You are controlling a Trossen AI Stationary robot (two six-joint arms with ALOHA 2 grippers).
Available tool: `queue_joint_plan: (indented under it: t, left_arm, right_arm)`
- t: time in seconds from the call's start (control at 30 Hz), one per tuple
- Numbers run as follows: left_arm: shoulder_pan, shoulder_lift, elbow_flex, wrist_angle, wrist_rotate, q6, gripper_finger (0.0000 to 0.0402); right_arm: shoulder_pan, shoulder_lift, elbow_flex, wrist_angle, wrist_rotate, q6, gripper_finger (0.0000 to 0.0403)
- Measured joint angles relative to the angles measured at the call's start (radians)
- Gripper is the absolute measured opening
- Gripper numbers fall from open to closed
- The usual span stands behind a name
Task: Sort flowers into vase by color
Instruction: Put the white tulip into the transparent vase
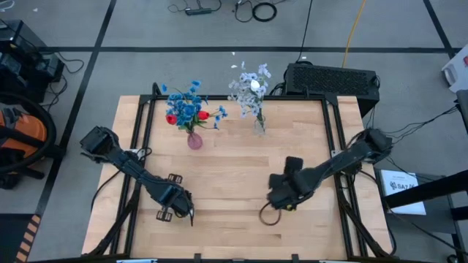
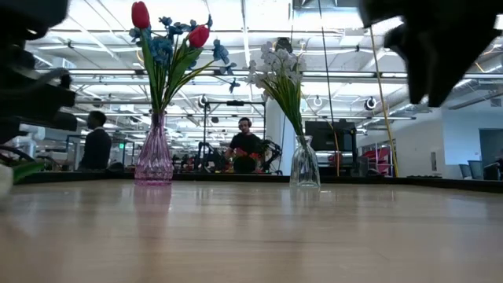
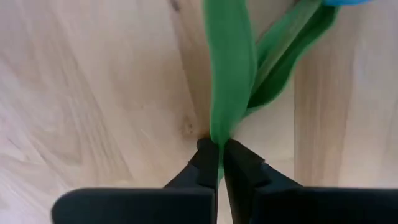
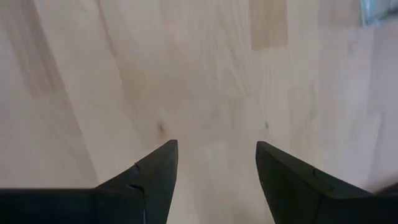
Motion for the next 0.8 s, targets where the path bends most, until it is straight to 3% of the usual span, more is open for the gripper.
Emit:
queue_joint_plan:
  t: [0.1, 0.23, 0.37, 0.53, 0.7, 0.8]
  left_arm:
    - [0.02, 0.007, 0.05, -0.037, -0.004, -0.062, 0.0013]
    - [0.047, 0.006, 0.103, 0.038, -0.028, -0.131, 0.0007]
    - [0.082, 0.002, 0.158, 0.217, -0.119, -0.156, 0.0004]
    - [0.158, 0.004, 0.251, 0.297, -0.258, -0.158, 0.0003]
    - [0.238, 0.004, 0.351, 0.38, -0.401, -0.157, 0.0002]
    - [0.283, 0.002, 0.392, 0.487, -0.415, -0.149, 0.0002]
  right_arm:
    - [0.012, -0.139, -0.163, 0.091, -0.005, 0.012, 0.0208]
    - [0.016, -0.395, -0.421, 0.274, -0.017, 0.055, 0.0208]
    - [-0.015, -0.664, -0.642, 0.516, 0.001, 0.074, 0.0208]
    - [-0.039, -0.948, -0.872, 0.936, 0.028, -0.028, 0.0208]
    - [-0.063, -1.094, -1.057, 1.409, 0.178, -0.106, 0.0208]
    - [-0.079, -1.104, -1.123, 1.598, 0.234, -0.158, 0.0208]
